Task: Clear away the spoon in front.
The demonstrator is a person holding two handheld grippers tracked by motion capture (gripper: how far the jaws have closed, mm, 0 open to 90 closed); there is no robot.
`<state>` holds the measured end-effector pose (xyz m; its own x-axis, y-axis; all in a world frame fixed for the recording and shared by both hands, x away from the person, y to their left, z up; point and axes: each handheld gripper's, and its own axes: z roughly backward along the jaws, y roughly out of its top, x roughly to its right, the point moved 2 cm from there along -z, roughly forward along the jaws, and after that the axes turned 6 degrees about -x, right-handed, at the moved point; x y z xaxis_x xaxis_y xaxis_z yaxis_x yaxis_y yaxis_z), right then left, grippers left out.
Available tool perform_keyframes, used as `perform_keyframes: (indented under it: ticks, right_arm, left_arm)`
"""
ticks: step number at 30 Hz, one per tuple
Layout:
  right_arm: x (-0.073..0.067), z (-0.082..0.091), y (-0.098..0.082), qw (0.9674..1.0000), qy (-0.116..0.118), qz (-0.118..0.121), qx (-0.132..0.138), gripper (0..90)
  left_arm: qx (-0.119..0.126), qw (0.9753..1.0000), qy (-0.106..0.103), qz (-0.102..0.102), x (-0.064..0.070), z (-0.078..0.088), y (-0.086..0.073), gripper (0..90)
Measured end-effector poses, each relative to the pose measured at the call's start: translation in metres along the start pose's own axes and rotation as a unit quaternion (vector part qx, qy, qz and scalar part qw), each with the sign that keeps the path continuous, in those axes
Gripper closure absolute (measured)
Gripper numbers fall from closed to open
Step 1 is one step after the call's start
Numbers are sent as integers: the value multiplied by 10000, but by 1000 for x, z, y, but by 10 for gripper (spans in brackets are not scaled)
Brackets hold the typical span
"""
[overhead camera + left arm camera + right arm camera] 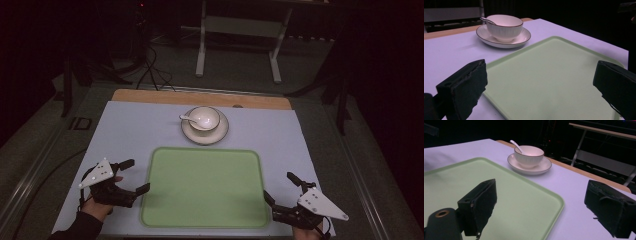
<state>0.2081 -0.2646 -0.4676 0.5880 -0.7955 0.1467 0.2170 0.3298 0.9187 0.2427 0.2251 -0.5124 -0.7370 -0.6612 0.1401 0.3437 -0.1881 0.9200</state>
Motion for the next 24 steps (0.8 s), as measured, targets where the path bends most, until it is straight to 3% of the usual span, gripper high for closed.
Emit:
perform_keyframes:
  ticks: [5, 11, 13, 15, 24]
  right_arm:
    - [-1, 0, 0, 10000, 12, 6, 11, 109]
    - [-4, 0, 1, 9999, 75, 76, 57, 109]
    - [-4, 0, 2, 9999, 54, 82, 69, 109]
    - [-3, 0, 2, 9999, 29, 73, 80, 109]
    - [-5, -3, 2, 9999, 60, 98, 67, 109]
  left_arm:
    - [8, 10000, -28, -57, 2, 1, 1, 0]
    - [-169, 9991, -307, -231, 11, 1, 4, 0]
    - [-336, 9979, -408, -381, 17, 1, 6, 0]
    - [-478, 9963, -632, -329, 23, 1, 11, 0]
    - [-568, 9926, -999, -388, 32, 5, 35, 0]
